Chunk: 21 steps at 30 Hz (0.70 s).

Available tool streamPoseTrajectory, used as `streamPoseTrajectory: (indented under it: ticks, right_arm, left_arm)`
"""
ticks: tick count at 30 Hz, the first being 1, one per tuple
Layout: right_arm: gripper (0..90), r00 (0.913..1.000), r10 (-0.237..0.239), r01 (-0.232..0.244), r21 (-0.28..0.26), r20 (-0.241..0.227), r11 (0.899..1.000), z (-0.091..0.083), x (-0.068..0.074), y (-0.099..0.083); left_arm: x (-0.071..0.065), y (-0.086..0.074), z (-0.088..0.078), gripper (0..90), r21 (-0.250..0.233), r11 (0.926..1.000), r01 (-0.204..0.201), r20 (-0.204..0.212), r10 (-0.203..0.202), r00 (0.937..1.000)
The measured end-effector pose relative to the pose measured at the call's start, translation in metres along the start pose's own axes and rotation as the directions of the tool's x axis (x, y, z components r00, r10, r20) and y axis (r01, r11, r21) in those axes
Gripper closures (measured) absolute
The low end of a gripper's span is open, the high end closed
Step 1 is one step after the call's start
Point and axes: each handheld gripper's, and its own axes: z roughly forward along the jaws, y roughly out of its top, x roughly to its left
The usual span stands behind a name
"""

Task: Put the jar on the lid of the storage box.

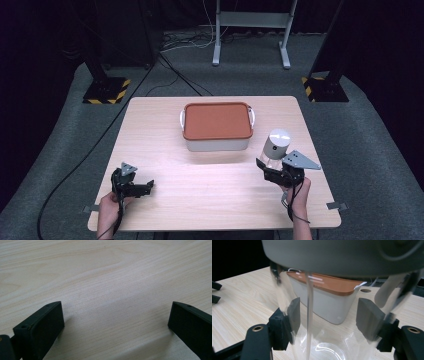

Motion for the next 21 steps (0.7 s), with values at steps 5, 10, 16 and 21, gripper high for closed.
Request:
streamPoseTrajectory:
  ticks: [5,10,16,21]
  right_arm:
    - [30.0,1.0000,-0.002,0.002,0.004,-0.006,1.000,0.0024,0.0011,0.0008]
    - [30.0,1.0000,-0.003,0.003,0.003,-0.006,1.000,0.0035,0.0010,0.0010]
    - [30.0,1.0000,0.001,-0.001,0.000,-0.007,1.000,0.0049,-0.0003,0.0018]
    - [30.0,1.0000,0.001,-0.001,0.001,-0.007,1.000,0.0065,-0.0006,0.0024]
  left_arm:
    - [-0.0001,0.0000,0.0000,0.0,-0.001,1.0000,0.001,0.000,-0.001,1.0000]
    - [-0.0001,0.0000,0.0000,0.0,0.000,1.0000,0.001,0.000,-0.001,1.0000]
    - [-0.0001,-0.0001,0.0000,0.1,-0.001,1.0000,0.002,0.000,-0.002,1.0000]
    - [-0.0002,-0.0002,0.0000,0.1,-0.001,1.0000,0.002,-0.001,-0.002,1.0000]
